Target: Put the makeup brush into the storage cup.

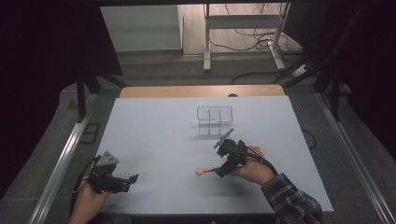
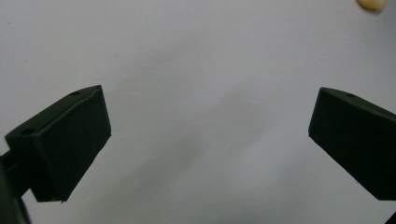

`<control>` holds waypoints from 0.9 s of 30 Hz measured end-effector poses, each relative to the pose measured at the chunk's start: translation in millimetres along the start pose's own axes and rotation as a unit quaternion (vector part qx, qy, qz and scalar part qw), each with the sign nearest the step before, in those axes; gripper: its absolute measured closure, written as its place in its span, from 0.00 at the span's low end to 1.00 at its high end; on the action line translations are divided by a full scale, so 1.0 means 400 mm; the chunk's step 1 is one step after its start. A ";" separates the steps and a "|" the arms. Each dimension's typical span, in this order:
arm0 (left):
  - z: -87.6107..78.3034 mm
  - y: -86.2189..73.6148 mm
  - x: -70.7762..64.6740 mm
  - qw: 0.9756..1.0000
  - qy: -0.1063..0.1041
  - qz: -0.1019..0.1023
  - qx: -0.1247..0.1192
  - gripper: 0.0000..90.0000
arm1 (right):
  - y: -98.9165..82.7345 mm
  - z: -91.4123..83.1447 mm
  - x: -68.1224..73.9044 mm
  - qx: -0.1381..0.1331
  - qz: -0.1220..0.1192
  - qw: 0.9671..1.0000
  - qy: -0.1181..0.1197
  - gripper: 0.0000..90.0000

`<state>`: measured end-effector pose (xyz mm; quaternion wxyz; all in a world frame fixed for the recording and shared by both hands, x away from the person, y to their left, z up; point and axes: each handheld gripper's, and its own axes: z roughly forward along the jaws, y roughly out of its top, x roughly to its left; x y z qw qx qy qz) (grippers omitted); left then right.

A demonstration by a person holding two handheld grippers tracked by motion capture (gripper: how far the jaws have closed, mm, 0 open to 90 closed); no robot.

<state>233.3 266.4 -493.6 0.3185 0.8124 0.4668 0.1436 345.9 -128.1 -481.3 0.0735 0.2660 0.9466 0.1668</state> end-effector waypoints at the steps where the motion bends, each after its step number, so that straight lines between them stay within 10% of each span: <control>1: 0.000 0.000 0.000 1.000 0.000 0.000 0.000 0.00 | 0.003 0.003 0.003 0.000 0.000 1.000 0.000 0.05; 27: 0.002 0.000 -0.001 1.000 -0.001 0.002 0.004 0.00 | 0.014 0.062 0.020 0.013 -0.023 0.999 0.024 0.20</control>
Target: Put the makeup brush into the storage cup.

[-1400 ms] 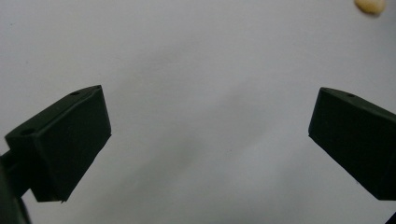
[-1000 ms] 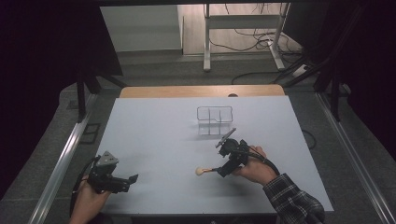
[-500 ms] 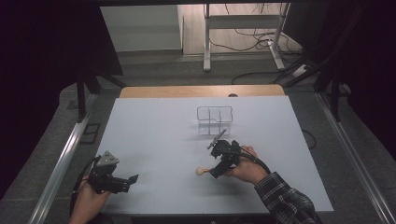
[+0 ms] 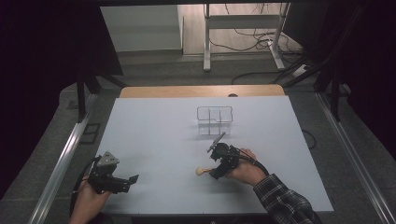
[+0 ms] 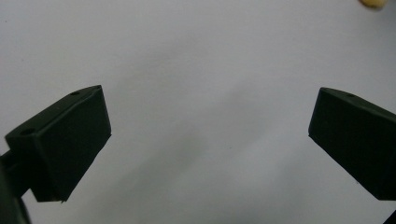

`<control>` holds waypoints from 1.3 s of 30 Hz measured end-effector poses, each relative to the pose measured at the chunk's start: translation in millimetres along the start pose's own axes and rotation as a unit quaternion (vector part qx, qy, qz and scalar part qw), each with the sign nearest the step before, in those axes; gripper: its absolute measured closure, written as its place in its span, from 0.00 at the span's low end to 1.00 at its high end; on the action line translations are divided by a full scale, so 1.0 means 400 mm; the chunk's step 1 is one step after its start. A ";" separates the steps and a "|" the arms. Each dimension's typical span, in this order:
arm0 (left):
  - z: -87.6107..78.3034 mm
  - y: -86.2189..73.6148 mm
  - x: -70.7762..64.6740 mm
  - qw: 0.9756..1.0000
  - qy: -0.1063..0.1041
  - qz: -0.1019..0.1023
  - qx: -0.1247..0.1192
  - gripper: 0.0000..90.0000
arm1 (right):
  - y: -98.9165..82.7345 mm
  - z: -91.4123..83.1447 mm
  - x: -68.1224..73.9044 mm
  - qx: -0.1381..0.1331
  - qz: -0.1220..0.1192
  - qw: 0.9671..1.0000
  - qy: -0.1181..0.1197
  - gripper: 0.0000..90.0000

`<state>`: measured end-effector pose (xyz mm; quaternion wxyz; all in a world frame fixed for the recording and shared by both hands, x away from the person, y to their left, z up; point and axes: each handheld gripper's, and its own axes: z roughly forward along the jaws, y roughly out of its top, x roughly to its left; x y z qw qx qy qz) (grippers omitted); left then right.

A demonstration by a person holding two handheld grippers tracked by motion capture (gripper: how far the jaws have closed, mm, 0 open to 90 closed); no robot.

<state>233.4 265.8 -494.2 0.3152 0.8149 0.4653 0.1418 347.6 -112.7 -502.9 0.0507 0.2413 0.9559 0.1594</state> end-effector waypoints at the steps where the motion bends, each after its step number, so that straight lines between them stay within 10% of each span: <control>1: 0.000 0.000 0.000 1.000 0.001 0.001 0.000 0.00 | -0.001 0.003 0.000 0.000 0.000 1.000 0.001 0.21; 11: 0.003 0.000 -0.002 1.000 -0.001 0.003 0.006 0.00 | 0.000 0.005 0.002 0.008 -0.018 1.000 -0.001 0.37; 19: 0.004 0.000 -0.003 1.000 -0.001 0.007 0.010 0.00 | 0.008 -0.006 0.018 0.024 -0.033 0.999 0.010 0.92; 39: 0.005 0.000 -0.003 1.000 0.002 0.007 0.010 0.00 | -0.011 -0.033 -0.006 -0.019 0.024 0.999 0.025 0.93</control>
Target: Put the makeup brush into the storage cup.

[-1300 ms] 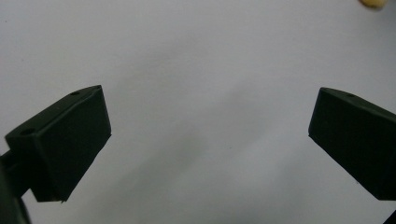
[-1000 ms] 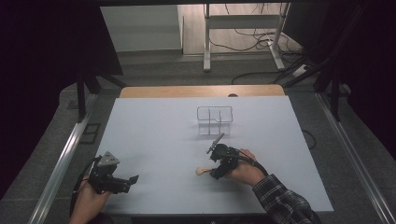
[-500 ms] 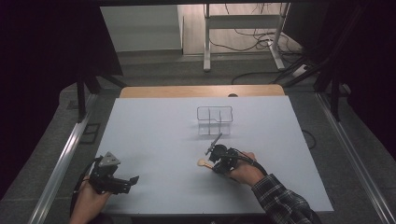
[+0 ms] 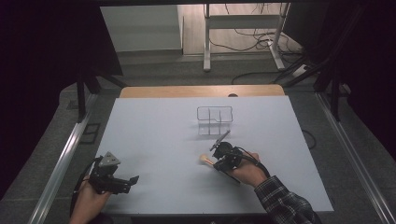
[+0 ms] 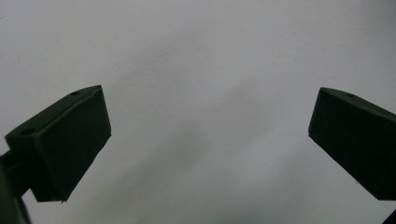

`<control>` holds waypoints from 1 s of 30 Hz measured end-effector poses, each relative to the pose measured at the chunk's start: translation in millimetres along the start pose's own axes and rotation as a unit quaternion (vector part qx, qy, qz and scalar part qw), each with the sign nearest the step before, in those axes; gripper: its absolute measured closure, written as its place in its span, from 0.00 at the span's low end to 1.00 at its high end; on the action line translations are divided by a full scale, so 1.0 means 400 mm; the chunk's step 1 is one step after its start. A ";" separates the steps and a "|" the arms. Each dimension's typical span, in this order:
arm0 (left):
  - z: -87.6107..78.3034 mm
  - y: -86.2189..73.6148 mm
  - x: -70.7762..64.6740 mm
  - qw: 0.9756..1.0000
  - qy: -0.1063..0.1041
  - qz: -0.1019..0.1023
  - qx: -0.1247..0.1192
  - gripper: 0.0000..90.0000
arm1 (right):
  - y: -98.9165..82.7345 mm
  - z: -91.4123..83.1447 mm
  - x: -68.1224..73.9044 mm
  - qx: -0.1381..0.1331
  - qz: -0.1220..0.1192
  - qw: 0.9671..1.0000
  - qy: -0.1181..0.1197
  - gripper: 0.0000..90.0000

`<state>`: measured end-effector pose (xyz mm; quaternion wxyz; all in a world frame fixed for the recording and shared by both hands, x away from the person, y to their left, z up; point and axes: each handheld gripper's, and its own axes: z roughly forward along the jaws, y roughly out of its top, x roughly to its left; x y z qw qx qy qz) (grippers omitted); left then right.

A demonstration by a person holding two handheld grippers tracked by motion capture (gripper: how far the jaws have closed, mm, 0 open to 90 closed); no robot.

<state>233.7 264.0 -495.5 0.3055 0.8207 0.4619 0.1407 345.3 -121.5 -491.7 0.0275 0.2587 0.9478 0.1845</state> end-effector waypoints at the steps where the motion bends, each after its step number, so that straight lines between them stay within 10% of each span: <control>1: 0.000 0.000 0.000 1.000 0.000 0.000 0.000 0.00 | -0.001 -0.003 -0.002 -0.004 0.000 1.000 -0.001 0.93; 30: 0.000 -0.002 0.003 1.000 -0.001 -0.003 -0.003 0.00 | -0.013 -0.083 -0.017 -0.122 0.026 0.992 -0.006 0.93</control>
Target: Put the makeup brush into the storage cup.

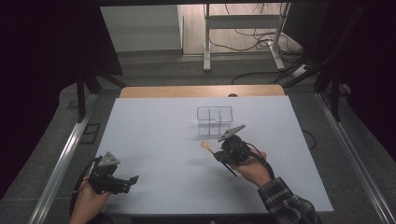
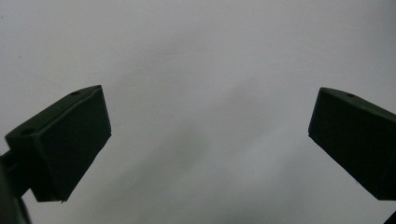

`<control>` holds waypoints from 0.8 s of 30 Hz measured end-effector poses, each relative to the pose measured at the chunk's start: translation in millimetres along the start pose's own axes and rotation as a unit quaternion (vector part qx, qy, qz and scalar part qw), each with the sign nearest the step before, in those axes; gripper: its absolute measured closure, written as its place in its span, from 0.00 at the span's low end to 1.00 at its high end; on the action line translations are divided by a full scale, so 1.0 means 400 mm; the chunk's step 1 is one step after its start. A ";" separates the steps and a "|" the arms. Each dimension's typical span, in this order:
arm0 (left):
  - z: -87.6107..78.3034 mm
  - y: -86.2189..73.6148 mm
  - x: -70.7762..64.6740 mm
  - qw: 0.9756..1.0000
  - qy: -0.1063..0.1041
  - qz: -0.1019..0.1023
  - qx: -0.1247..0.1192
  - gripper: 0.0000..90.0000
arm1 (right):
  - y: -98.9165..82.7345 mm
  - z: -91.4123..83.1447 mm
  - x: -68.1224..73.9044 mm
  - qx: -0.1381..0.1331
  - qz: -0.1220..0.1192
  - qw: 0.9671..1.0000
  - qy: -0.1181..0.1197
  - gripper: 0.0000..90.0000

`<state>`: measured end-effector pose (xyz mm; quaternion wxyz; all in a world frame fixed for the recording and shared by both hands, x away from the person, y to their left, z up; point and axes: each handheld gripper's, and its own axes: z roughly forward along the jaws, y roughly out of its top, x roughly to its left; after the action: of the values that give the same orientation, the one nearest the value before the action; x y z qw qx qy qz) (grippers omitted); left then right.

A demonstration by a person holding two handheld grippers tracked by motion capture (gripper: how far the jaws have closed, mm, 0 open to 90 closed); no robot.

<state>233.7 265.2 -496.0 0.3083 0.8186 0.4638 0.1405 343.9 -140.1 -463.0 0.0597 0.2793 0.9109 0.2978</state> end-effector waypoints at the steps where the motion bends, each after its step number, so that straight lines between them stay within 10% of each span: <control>1: 0.000 0.000 0.000 1.000 0.000 0.000 0.000 0.00 | 0.000 -0.003 -0.001 -0.007 -0.002 1.000 -0.002 0.93; 24: -0.009 0.000 0.003 1.000 -0.008 -0.003 -0.021 0.00 | 0.008 -0.064 -0.018 -0.121 0.022 0.992 -0.028 0.93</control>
<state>232.5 267.6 -493.1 0.3295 0.8116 0.4610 0.1424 344.5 -155.0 -440.9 0.1118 0.2980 0.8597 0.3996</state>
